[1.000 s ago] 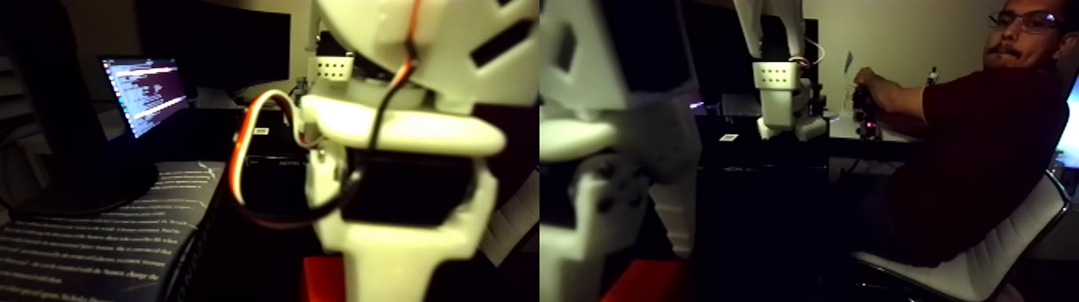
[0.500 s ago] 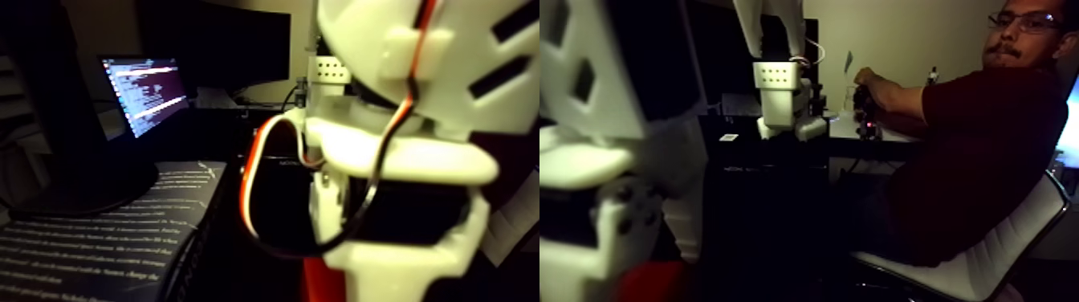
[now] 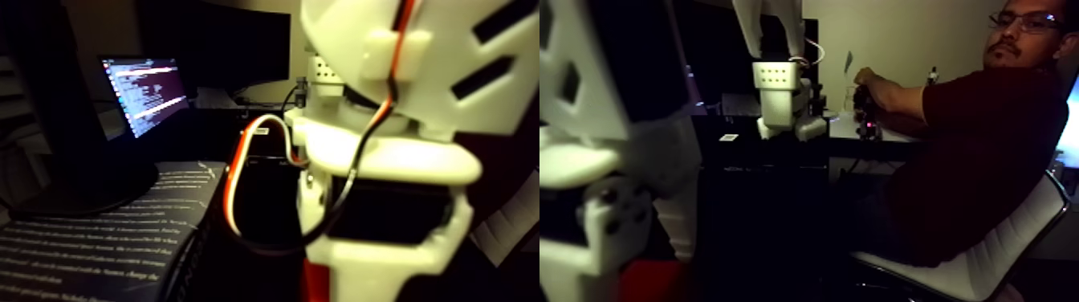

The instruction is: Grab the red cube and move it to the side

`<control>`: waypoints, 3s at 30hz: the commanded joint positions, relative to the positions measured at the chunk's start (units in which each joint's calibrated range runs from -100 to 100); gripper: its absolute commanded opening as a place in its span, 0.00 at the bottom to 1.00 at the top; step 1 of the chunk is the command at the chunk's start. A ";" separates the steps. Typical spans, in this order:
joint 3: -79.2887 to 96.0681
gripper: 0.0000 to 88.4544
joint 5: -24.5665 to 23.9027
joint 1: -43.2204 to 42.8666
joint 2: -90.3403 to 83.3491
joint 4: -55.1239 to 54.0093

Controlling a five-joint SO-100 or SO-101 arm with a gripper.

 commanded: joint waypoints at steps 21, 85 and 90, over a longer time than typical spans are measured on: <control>1.86 0.05 0.24 -1.37 -7.98 6.18; 12.20 0.06 12.22 24.45 -24.20 2.72; 11.11 0.06 12.22 25.20 -21.34 1.79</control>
